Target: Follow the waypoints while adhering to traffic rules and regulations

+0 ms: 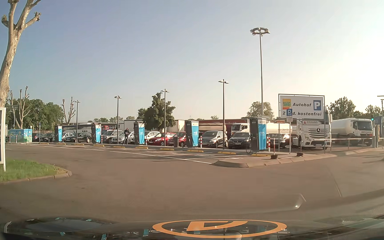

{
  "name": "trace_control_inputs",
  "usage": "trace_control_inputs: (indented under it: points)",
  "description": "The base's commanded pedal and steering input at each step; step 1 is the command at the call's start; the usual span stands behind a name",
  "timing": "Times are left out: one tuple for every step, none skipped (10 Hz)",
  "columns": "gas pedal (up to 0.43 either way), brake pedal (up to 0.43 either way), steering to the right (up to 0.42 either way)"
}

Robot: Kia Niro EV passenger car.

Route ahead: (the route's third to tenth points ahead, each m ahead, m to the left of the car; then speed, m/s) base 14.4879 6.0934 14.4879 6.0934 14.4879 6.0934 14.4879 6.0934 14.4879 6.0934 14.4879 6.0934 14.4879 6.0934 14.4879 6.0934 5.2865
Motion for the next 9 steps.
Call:
trace_control_inputs:
  points:
    - [0.067, 0.000, -0.140]
    - [0.067, 0.000, -0.142]
    - [0.067, 0.000, -0.143]
    - [0.059, 0.000, -0.146]
    - [0.059, 0.000, -0.154]
    - [0.059, 0.000, -0.165]
    - [0.059, 0.000, -0.168]
    - [0.047, 0.000, -0.169]
    - [0.047, 0.000, -0.177]
